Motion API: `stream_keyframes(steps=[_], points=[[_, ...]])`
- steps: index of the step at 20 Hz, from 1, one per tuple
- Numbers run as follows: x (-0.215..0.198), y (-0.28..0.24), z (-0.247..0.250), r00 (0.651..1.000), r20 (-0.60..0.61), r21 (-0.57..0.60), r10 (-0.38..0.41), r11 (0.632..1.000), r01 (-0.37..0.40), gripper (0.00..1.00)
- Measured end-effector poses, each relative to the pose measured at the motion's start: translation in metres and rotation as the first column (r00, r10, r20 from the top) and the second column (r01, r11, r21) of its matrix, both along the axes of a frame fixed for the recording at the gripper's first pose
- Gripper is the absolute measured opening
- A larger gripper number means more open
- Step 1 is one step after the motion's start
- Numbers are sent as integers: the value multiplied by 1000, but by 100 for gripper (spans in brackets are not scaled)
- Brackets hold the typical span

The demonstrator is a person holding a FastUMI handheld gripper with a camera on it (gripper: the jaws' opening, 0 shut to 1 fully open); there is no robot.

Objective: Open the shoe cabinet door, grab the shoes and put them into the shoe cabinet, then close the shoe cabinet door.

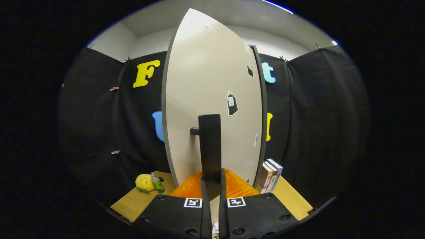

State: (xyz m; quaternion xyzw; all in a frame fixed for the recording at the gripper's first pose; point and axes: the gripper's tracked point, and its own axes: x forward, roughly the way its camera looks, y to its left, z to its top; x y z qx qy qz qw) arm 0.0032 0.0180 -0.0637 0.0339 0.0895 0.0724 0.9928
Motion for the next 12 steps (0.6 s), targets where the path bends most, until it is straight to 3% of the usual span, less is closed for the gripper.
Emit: stream_keyframes(steps=[12], points=[[-20, -109, 9, 993, 63, 0, -97, 995, 98, 11]])
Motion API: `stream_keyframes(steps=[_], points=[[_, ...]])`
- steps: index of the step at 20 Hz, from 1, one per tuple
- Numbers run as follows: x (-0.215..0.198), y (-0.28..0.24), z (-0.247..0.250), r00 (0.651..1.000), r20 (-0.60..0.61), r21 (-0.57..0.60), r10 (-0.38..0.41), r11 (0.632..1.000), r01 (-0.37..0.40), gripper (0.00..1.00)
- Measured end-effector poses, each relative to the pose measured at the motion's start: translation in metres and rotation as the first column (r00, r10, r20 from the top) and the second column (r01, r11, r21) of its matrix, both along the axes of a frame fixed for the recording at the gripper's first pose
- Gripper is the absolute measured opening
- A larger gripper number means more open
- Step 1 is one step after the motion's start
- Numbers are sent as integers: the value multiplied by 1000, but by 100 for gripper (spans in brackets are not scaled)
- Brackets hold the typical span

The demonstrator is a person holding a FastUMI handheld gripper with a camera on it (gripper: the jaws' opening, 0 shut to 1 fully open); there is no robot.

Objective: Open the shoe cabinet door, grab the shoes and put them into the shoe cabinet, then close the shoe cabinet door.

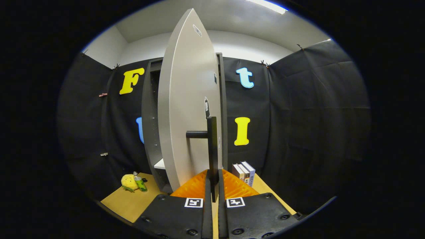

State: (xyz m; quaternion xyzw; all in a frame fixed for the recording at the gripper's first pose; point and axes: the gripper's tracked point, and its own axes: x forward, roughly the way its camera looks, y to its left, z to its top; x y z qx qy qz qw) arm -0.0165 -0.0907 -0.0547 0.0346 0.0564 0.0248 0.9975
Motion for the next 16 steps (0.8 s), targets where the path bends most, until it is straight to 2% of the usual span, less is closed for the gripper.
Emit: stream_keyframes(steps=[7, 13, 15, 16], points=[[-12, -86, 7, 994, 22, 27, -110, 994, 109, 5], [-46, -109, 29, 981, 79, 11, -178, 984, 177, 6], [-57, -102, 46, 976, 111, 20, -187, 982, 186, 11], [-64, -94, 54, 977, 129, 32, -169, 986, 166, 14]])
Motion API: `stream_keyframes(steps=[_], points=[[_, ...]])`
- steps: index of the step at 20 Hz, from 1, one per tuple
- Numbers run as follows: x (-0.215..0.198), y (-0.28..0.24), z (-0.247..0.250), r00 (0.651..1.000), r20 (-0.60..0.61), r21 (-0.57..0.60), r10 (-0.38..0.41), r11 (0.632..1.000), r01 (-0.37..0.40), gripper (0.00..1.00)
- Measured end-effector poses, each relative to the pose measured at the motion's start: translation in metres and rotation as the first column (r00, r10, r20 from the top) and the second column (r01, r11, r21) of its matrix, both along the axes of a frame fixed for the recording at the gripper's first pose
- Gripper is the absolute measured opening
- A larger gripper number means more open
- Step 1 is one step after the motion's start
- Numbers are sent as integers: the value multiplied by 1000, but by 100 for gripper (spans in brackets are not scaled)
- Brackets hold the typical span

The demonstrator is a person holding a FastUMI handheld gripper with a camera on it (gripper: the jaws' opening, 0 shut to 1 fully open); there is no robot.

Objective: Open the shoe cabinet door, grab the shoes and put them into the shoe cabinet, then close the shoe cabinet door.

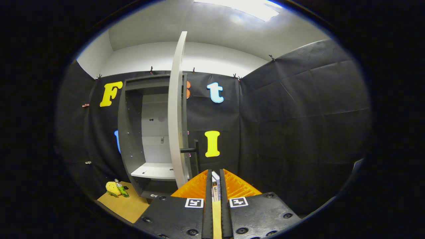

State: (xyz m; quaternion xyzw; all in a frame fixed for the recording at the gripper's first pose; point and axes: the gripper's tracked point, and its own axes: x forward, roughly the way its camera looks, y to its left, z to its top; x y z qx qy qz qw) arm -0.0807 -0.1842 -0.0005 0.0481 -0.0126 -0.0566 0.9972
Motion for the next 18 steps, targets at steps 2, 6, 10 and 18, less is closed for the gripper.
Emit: stream_keyframes(steps=[2, 6, 10, 18], points=[[-8, 23, 16, 997, 30, 13, 66, 998, -66, 34], [-18, 84, 24, 979, 34, 12, 200, 980, -200, 96], [-24, 153, 14, 932, 6, 34, 363, 931, -363, 99], [-3, 219, -113, 857, -335, 133, 391, 921, -367, 98]])
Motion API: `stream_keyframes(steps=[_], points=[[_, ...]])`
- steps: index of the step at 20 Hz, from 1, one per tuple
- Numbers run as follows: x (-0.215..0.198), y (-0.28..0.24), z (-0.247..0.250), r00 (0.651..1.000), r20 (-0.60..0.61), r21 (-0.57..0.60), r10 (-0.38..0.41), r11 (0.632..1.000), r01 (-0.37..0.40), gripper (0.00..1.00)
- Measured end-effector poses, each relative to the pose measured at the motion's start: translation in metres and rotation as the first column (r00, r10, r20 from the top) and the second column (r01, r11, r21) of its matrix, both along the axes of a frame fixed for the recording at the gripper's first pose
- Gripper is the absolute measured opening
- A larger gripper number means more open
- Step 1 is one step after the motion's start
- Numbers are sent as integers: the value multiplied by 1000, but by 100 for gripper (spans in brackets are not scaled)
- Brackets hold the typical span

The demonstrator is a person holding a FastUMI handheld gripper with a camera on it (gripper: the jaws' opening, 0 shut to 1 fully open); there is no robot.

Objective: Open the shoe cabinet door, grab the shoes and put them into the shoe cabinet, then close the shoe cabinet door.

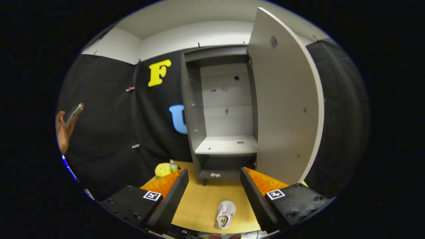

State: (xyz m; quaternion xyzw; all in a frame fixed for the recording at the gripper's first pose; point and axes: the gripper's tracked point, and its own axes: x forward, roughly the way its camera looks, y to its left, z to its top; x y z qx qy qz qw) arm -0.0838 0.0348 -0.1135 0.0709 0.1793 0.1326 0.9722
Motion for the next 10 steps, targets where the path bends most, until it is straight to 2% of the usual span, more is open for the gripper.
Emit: stream_keyframes(steps=[4, 8, 10], points=[[-15, 9, -99, 974, -228, -62, -1, 998, -14, 99], [-36, 28, -189, 929, -368, -134, 31, 987, -86, 99], [-43, 30, -234, 900, -436, -157, 23, 982, -101, 99]])
